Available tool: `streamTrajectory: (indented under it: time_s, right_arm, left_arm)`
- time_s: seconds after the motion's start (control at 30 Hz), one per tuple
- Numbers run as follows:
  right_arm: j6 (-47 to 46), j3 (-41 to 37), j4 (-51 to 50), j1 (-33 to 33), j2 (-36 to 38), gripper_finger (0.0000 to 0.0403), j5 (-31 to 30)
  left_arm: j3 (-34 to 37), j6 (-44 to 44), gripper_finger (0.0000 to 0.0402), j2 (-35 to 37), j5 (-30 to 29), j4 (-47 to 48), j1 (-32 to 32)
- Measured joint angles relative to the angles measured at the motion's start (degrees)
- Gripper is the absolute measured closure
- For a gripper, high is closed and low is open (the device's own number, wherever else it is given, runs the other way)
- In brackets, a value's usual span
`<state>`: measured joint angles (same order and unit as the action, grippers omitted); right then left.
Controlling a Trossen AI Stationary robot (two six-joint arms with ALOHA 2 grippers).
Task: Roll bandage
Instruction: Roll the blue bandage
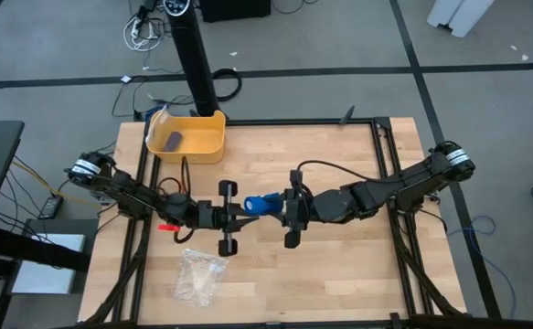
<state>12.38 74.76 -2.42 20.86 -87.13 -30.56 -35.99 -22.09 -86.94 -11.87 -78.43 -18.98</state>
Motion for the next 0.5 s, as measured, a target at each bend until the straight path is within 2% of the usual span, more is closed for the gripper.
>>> streamTrajectory:
  time_s: [0.13,0.27,0.4,0.5]
  right_arm:
    - [-0.3,0.0,0.1,0.1,0.4,0.03,0.3]
    - [-0.3,0.0,0.2,0.1,1.5,0.03,0.3]
    - [-0.7,0.0,0.1,0.1,2.2,0.03,0.3]
    - [-2.3,0.0,-0.7,0.1,2.6,0.03,0.7]
  left_arm:
    - [-0.2,-1.0,0.0382,0.1,0.1,-0.1,-0.8]
    - [-0.2,-6.2,0.0382,2.5,-3.1,1.2,-3.4]
    - [-0.1,-10.8,0.0382,6.0,-9.2,3.9,-7.4]
    - [-0.1,-13.7,0.0382,8.2,-16.9,9.2,-10.0]
